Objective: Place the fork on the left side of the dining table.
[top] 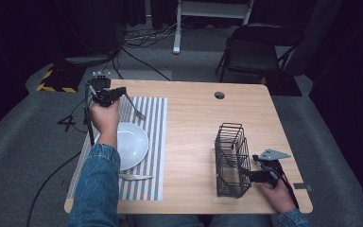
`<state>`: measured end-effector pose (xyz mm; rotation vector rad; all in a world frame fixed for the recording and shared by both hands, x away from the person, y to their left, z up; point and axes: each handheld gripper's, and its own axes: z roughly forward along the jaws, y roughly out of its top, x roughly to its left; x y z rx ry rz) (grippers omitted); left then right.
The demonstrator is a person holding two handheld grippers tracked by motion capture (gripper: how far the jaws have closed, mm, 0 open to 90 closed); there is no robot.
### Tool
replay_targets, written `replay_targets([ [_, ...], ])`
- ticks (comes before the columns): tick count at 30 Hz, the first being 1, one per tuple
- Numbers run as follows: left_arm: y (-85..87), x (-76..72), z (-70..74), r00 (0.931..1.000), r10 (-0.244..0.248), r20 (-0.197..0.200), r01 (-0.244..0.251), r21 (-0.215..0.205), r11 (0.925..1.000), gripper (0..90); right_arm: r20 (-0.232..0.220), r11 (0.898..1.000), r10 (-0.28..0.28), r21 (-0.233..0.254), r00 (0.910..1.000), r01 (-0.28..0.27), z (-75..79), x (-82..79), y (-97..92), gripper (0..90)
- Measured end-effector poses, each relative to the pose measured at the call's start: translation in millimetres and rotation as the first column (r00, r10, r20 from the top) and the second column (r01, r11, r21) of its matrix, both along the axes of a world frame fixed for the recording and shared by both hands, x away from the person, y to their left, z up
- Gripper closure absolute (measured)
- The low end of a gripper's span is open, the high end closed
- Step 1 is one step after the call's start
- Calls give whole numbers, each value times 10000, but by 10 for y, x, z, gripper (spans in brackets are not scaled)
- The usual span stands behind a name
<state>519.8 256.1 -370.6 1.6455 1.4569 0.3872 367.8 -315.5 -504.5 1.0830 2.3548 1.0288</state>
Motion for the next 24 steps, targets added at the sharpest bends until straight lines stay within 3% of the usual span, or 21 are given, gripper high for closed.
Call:
replay_targets([
  [3, 9, 3, -3, 10000, 64, -29, -64, 54, 10000, 851, -3, 10000, -1, 1, 10000, 1, 0, 0, 0, 189],
  [5, 13, 16, -15, 9997, 215, -100, -211, 428, 9989, 781, -6, 10000, -5, 1, 10000, 5, 0, 0, 0, 189],
  [7, 24, 24, -27, 9997, 216, -120, -211, 402, 9990, 698, -8, 10000, -5, 4, 10000, 5, 0, -1, 0, 190],
  [13, 124, 72, -88, 9977, 447, -503, -427, 388, 9983, 571, -2, 10000, -1, 3, 10000, 1, 0, 0, 0, 189],
  [24, 280, 76, -206, 9937, 760, -818, -746, 197, 9970, 535, -3, 10000, -45, 3, 10000, 45, 0, 1, 3, 189],
])
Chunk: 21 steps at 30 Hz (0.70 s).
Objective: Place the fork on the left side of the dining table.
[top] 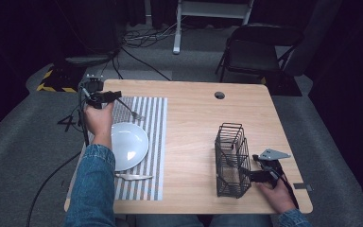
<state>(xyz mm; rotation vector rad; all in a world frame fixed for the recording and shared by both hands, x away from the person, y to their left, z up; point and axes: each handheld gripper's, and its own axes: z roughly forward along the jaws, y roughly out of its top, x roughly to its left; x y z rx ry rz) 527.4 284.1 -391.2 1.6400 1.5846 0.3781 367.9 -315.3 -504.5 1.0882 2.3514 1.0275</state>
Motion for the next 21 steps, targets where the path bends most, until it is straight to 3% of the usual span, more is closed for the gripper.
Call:
replay_targets([
  [8, 112, -16, -109, 9996, 54, -269, -50, 159, 9999, 517, -5, 10000, -3, 15, 10000, 3, 0, 0, 1, 189],
  [21, 308, -42, -357, 9963, 218, -831, -227, -109, 9997, 514, -6, 10000, -31, 14, 10000, 31, 0, 0, 3, 189],
])
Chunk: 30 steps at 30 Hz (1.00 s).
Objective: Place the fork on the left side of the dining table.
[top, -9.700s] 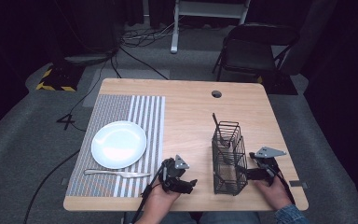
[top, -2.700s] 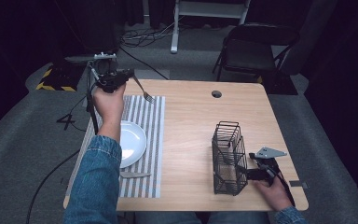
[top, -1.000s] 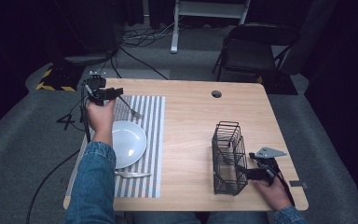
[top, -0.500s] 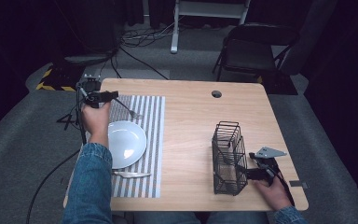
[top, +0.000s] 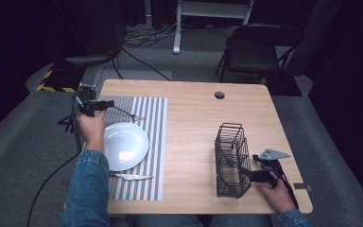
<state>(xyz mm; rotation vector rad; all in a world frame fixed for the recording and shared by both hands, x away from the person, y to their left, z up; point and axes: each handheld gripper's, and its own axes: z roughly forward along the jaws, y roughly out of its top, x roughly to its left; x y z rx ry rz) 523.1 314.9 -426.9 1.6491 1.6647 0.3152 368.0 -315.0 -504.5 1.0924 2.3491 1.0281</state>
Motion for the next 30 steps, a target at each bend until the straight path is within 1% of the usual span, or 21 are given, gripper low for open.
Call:
replay_targets([
  [1, 19, 3, -43, 10000, 45, -74, -46, -84, 10000, 514, 1, 10000, 1, -1, 10000, -1, 0, 0, 0, 189],
  [5, 38, 13, -100, 9998, 90, -185, -92, -109, 9999, 513, 2, 10000, 2, -1, 10000, -2, 0, 0, 0, 189],
  [7, 49, 33, -148, 9994, 80, -343, -84, -99, 9999, 507, 3, 10000, 1, 0, 10000, -1, 0, 0, 0, 189],
  [12, 78, 70, -198, 9990, 141, -413, -152, -272, 9995, 504, 3, 10000, 1, -1, 10000, -1, 0, 0, 0, 189],
  [16, 100, 117, -225, 9984, 221, -517, -233, -211, 9995, 503, 3, 10000, -19, -2, 10000, 19, 0, -2, 1, 189],
  [22, 149, 154, -244, 9973, 444, -582, -453, -150, 9989, 499, 5, 10000, -42, 0, 10000, 42, 0, -4, 3, 189],
  [23, 172, 155, -230, 9968, 550, -575, -558, -112, 9984, 499, 6, 10000, -47, -1, 10000, 47, 0, -4, 3, 188],
  [25, 182, 144, -210, 9967, 599, -547, -605, -105, 9981, 499, 11, 10000, -52, -8, 10000, 52, -1, -4, 3, 188],
  [26, 183, 137, -201, 9964, 629, -561, -630, 8, 9980, 499, 8, 10000, -51, -5, 10000, 51, 0, -4, 3, 189],
  [27, 183, 137, -201, 9964, 629, -561, -630, 8, 9980, 498, 5, 10000, -52, -1, 10000, 52, 0, -5, 3, 188],
  [28, 192, 114, -182, 9963, 644, -573, -634, 182, 9978, 496, 5, 10000, -51, 0, 10000, 51, 0, -5, 3, 188],
  [30, 214, 82, -160, 9964, 711, -462, -705, 150, 9974, 494, 4, 10000, -51, -1, 10000, 51, 0, -4, 3, 188],
])
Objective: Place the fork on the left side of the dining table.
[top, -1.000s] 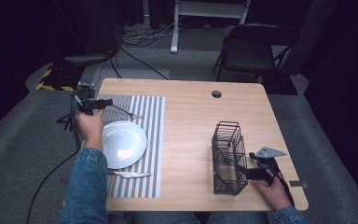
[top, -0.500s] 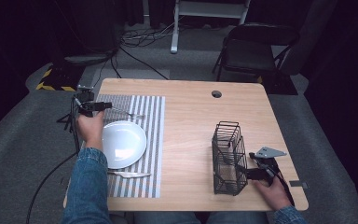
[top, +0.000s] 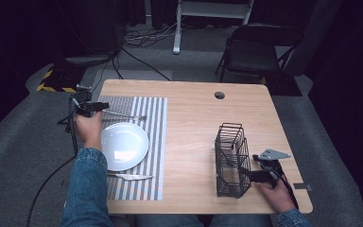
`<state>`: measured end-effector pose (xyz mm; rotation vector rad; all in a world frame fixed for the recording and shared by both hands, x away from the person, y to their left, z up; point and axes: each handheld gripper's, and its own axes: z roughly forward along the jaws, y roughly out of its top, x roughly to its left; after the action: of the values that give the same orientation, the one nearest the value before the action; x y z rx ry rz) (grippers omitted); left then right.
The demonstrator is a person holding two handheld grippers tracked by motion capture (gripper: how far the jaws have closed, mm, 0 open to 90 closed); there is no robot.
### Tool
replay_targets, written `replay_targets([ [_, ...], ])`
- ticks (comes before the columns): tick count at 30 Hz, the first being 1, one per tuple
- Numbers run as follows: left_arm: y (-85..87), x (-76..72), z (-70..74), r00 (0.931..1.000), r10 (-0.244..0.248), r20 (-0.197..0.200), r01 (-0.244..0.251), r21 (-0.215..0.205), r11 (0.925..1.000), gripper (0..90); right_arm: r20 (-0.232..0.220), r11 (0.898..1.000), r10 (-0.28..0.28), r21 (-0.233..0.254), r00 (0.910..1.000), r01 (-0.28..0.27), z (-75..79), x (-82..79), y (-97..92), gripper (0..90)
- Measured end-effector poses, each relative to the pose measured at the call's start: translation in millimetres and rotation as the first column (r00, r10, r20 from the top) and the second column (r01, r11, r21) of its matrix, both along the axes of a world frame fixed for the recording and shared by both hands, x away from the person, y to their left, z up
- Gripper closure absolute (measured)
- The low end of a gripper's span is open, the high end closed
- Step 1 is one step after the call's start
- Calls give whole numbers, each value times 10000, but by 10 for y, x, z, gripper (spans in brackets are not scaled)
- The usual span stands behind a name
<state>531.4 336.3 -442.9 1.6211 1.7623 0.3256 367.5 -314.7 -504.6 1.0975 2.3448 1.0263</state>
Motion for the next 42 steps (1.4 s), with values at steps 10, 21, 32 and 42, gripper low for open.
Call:
replay_targets([
  [10, -67, -217, 258, 9967, -394, 712, 392, 39, 9992, 493, -1, 10000, -13, 0, 10000, 13, 0, 2, 1, 187],
  [21, -395, -491, 648, 9792, -1294, 1565, 1271, 243, 9916, 493, -3, 10000, -19, -2, 10000, 19, 0, 3, 2, 187],
  [32, -839, -880, 1038, 9364, -2675, 2270, 2595, 651, 9636, 481, -9, 10000, -15, 2, 10000, 15, 0, 4, 2, 187],
  [42, -1179, -1223, 1231, 8779, -4006, 2624, 3957, 736, 9154, 471, -10, 10000, -15, 5, 10000, 15, 0, 4, 2, 187],
])
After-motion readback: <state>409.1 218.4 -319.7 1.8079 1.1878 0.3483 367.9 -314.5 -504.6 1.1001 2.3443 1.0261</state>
